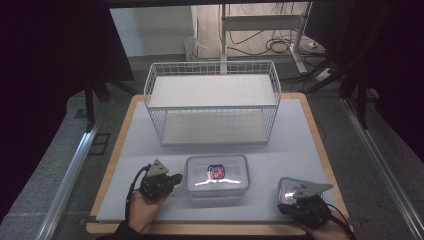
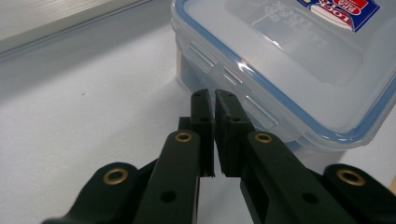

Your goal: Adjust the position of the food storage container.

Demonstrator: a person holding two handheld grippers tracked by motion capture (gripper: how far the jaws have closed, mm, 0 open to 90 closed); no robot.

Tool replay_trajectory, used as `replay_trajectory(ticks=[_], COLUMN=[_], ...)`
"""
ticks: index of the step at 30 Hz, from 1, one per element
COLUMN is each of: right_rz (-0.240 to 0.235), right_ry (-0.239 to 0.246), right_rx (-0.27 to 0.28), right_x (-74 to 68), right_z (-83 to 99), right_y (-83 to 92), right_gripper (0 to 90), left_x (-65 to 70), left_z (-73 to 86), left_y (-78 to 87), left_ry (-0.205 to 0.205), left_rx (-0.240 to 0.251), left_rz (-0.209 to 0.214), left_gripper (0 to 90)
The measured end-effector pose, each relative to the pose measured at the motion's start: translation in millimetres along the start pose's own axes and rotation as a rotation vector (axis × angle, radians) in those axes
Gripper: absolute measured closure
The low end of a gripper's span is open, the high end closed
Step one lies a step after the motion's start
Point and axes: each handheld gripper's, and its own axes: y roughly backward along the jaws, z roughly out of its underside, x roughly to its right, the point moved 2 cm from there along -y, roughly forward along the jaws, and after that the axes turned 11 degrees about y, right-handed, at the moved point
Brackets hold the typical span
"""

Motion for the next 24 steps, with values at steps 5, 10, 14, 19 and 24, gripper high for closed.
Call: replay_trajectory(ticks=[5,10,14,19,24], right_rz=[0.052,0.103,0.128,0.179,0.146], right_ry=[-0.017,-0.053,-0.083,-0.12,-0.116], right_rx=[0.002,0.011,0.023,0.01,0.065], right_x=[24.3,50.0,67.0,79.8,68.4], right_z=[-7.5,-15.3,-22.8,-34.2,-56.8], right_y=[-5.6,-9.7,-16.8,-25.2,-39.6], right_gripper=[90.0,90.0,90.0,90.0,89.9], left_x=[0.5,-0.9,-1.8,-4.9,-3.6], left_z=[0.0,-0.1,0.3,-0.2,-1.5], left_y=[-0.7,-0.7,0.3,1.1,-4.2], left_ry=[0.001,0.009,0.014,0.021,0.02], left_rx=[-0.003,-0.001,-0.002,0.003,-0.005], left_rz=[0.005,0.009,0.0,0.011,0.022], left_gripper=[86.5,86.5,86.2,86.4,86.3])
